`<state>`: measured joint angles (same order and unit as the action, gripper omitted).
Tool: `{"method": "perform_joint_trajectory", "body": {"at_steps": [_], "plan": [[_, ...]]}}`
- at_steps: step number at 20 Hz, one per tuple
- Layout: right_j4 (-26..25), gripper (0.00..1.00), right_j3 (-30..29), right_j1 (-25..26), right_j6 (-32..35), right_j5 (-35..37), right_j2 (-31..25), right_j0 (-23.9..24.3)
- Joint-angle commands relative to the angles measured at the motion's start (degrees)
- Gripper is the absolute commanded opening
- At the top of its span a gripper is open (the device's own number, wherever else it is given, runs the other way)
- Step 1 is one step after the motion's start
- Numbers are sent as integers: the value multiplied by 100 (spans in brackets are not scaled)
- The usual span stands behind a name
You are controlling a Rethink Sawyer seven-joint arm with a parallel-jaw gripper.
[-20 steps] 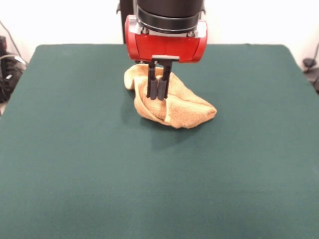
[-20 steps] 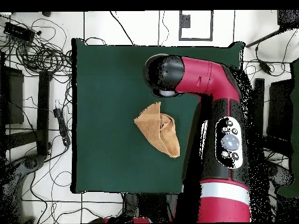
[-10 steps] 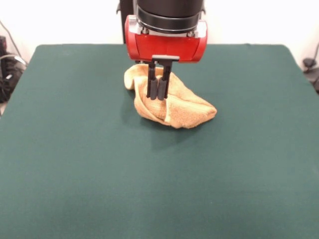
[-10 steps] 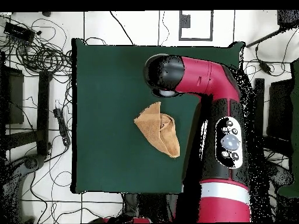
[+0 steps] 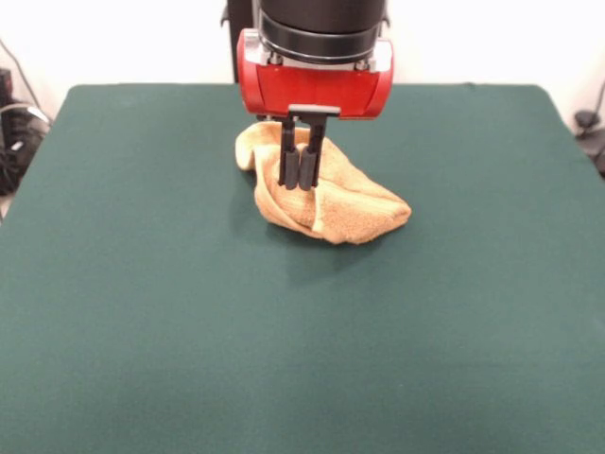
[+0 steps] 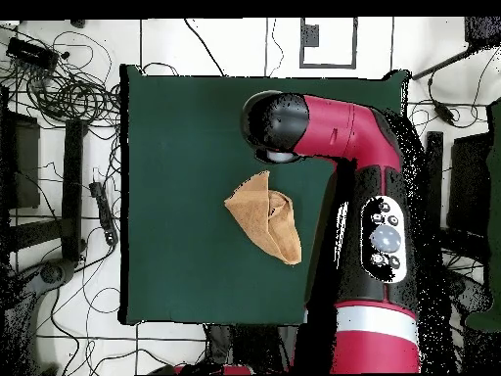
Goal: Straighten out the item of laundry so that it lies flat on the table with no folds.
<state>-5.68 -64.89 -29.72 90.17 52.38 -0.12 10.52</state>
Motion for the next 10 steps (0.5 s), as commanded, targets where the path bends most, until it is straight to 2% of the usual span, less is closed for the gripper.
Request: {"method": "perform_joint_trajectory", "body": {"at_steps": [1, 10], "plan": [[151, 0, -733, 141, 515, -124, -443, 38], [120, 0, -760, 127, 463, -151, -447, 39]]}}
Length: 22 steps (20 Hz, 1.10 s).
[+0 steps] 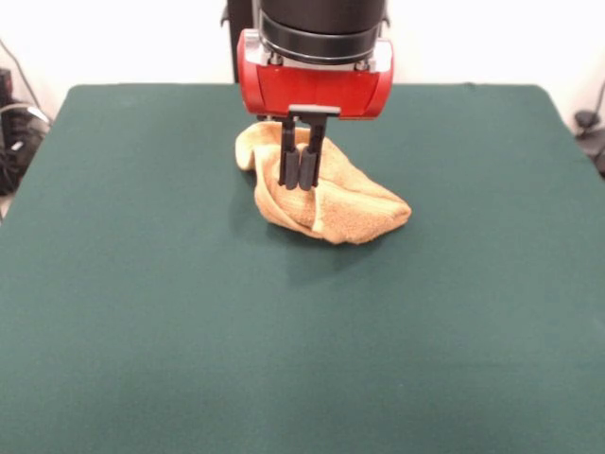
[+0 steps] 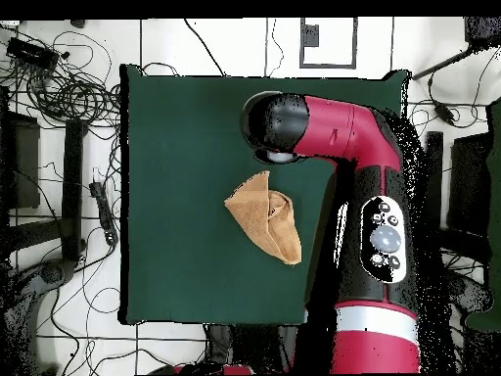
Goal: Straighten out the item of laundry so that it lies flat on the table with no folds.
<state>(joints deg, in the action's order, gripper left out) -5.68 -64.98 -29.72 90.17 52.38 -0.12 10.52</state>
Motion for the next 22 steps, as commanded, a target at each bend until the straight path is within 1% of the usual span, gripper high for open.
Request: {"method": "perform_joint_trajectory", "body": {"at_steps": [1, 22], "plan": [[104, 0, -735, 133, 427, -134, -450, 37], [85, 0, -698, 150, 425, -47, -425, 20]]}}
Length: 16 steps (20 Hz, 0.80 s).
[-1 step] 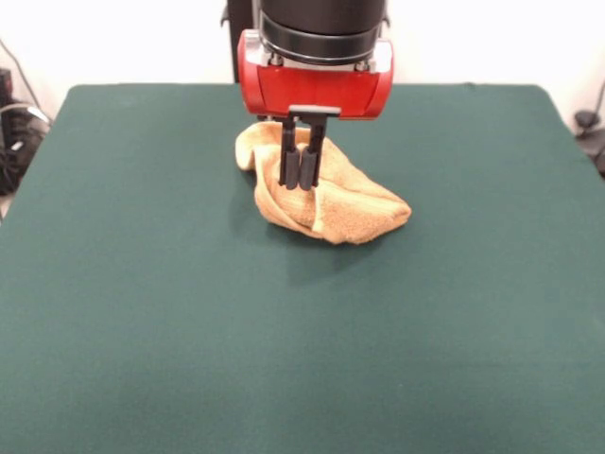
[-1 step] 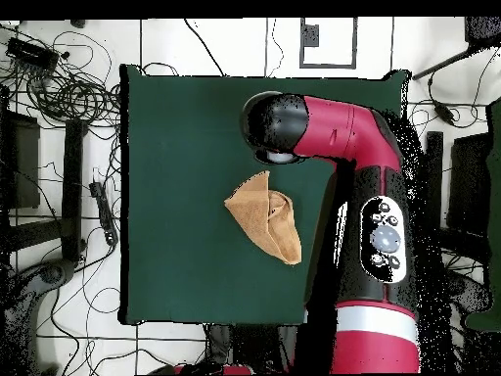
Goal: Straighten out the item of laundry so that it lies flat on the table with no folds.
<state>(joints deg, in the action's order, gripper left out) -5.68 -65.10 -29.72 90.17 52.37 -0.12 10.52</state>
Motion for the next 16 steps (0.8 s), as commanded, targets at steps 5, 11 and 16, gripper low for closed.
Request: {"method": "perform_joint_trajectory", "body": {"at_steps": [5, 11, 16], "plan": [[163, 0, -714, 159, 352, 37, -504, 88], [105, 0, -703, 154, 379, -28, -462, 57], [82, 0, -691, 152, 371, -40, -465, 54]]}}
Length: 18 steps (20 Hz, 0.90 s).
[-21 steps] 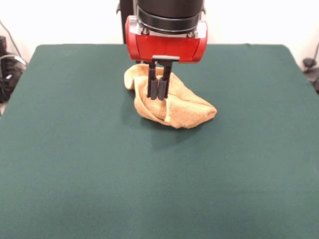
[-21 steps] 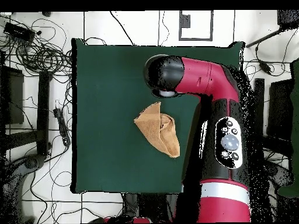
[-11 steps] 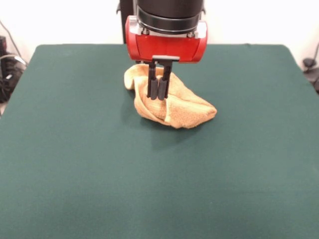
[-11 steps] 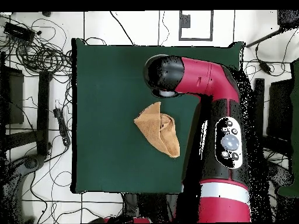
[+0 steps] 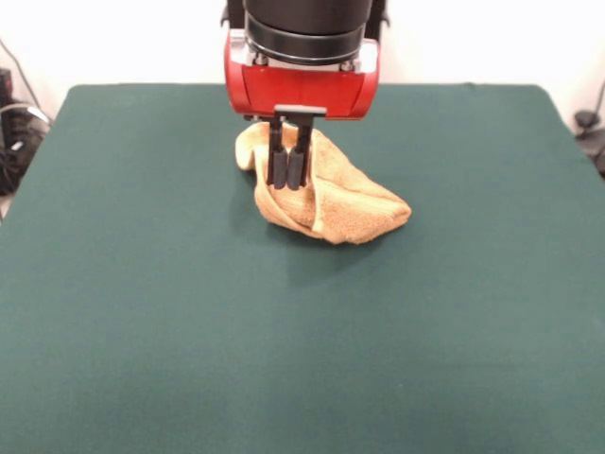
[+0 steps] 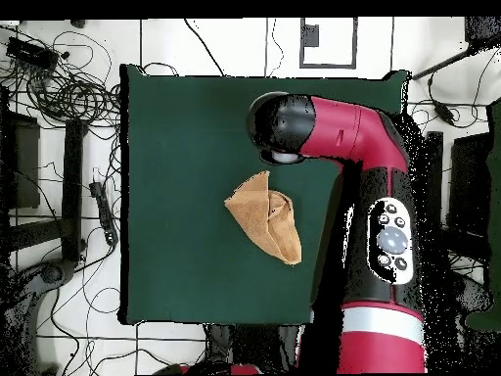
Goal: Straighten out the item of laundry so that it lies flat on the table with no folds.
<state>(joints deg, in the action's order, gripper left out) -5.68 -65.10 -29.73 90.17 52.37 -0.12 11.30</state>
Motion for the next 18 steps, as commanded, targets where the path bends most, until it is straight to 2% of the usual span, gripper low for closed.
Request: {"method": "perform_joint_trajectory", "body": {"at_steps": [1, 15, 18], "plan": [[82, 0, -693, 151, 374, -32, -463, -25], [62, 0, -675, 157, 367, 24, -456, -31], [74, 0, -649, 171, 548, 55, -373, -78]]}}
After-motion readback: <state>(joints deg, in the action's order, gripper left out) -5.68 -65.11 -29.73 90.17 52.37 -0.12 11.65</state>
